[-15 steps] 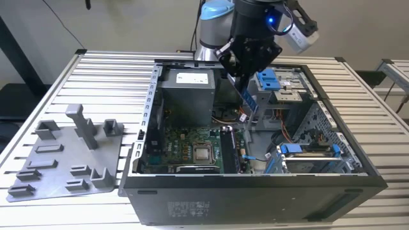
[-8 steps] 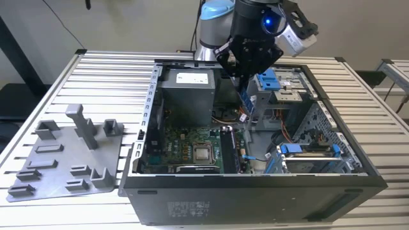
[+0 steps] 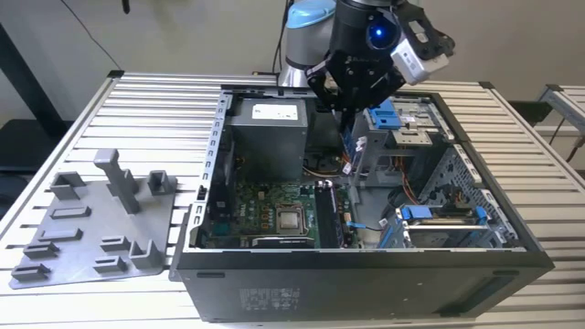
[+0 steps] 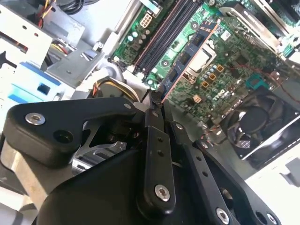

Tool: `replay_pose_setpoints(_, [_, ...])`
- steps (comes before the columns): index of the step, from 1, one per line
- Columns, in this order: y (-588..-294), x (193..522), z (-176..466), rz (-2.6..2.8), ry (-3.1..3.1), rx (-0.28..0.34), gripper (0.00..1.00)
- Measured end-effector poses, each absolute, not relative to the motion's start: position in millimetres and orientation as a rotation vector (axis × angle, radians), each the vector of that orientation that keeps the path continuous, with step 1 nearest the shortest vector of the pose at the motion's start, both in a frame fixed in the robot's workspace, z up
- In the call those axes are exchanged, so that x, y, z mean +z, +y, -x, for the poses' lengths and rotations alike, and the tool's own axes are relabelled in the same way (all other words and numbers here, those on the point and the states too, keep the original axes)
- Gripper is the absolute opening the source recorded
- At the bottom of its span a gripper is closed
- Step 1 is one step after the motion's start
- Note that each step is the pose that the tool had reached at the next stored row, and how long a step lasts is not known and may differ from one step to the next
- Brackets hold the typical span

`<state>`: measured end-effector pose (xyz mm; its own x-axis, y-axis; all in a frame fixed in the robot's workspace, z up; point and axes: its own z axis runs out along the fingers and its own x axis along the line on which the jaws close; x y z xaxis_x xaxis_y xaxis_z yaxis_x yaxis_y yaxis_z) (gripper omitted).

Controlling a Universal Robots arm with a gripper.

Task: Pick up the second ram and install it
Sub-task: 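Insert the second ram into the second slot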

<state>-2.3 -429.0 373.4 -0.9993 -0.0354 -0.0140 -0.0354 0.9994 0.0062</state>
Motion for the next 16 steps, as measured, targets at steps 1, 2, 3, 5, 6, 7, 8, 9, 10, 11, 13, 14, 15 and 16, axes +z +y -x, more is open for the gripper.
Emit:
replay_pose_setpoints(1, [-429.0,373.2,2.3,0.042,3.127,0.009,0.14])
replay_pose_setpoints(2, [-429.0,373.2,2.3,0.035,3.127,0.008,0.14])
replay_pose_setpoints(3, [-429.0,373.1,2.3,0.026,3.128,0.007,0.14])
replay_pose_setpoints(5, [-429.0,372.7,2.3,-0.005,3.128,0.006,0.14])
replay_pose_setpoints(6, [-429.0,372.6,2.3,-0.020,3.127,0.004,0.14])
replay_pose_setpoints(7, [-429.0,372.5,2.3,-0.031,3.127,0.003,0.14])
replay_pose_setpoints(8, [-429.0,372.5,2.3,-0.038,3.127,0.003,0.14])
replay_pose_setpoints(9, [-429.0,372.3,2.3,-0.046,3.127,0.003,0.14])
replay_pose_setpoints(10, [-429.0,372.1,2.3,-0.056,3.127,0.002,0.14])
replay_pose_setpoints(11, [-429.0,371.9,2.3,-0.066,3.127,0.001,0.14])
replay_pose_setpoints(13, [-429.0,371.6,2.3,-0.087,3.126,-0.001,0.14])
replay_pose_setpoints(14, [-429.0,371.7,2.3,-0.090,3.126,-0.002,0.14])
replay_pose_setpoints(15, [-429.0,371.7,2.3,-0.091,3.126,-0.002,0.14])
replay_pose_setpoints(16, [-429.0,371.7,2.3,-0.091,3.126,-0.002,0.14])
